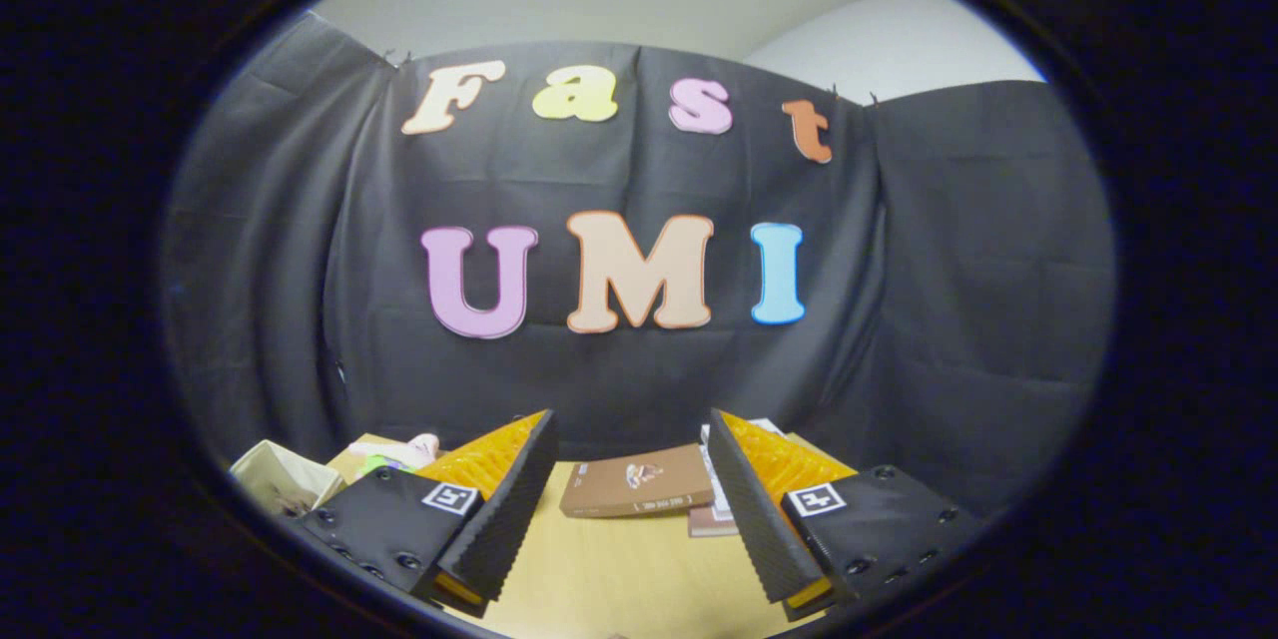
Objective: Open the storage box then place both shoes into the box .Put the left shoe in first, then the right shoe, with the right side of both shoes facing outward in a uniform manner.
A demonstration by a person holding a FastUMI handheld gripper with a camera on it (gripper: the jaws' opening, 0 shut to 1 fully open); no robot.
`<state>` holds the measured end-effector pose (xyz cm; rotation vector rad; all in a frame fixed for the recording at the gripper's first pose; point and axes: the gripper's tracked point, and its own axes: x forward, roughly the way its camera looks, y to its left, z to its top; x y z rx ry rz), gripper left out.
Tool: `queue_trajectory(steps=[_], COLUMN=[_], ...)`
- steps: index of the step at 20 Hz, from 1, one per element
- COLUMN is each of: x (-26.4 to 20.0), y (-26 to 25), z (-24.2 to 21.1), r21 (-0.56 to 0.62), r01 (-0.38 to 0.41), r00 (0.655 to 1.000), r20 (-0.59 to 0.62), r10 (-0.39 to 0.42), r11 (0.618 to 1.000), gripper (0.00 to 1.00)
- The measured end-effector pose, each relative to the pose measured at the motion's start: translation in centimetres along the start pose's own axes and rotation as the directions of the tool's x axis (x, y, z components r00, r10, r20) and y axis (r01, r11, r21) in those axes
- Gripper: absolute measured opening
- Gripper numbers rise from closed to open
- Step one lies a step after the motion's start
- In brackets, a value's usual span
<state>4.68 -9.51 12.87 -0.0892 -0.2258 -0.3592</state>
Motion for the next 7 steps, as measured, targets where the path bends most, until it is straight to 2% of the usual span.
queue_trajectory(steps=[3, 7], x=[-2.0, -3.5], y=[-1.0, -2.8], z=[1.5, 1.1], r21=[0.024, 0.054], r01=[0.0, -0.015], r00=[0.993, 0.991], r20=[0.121, 0.131], r10=[-0.002, 0.008], r11=[1.0, 0.998], gripper=[0.96, 0.96])
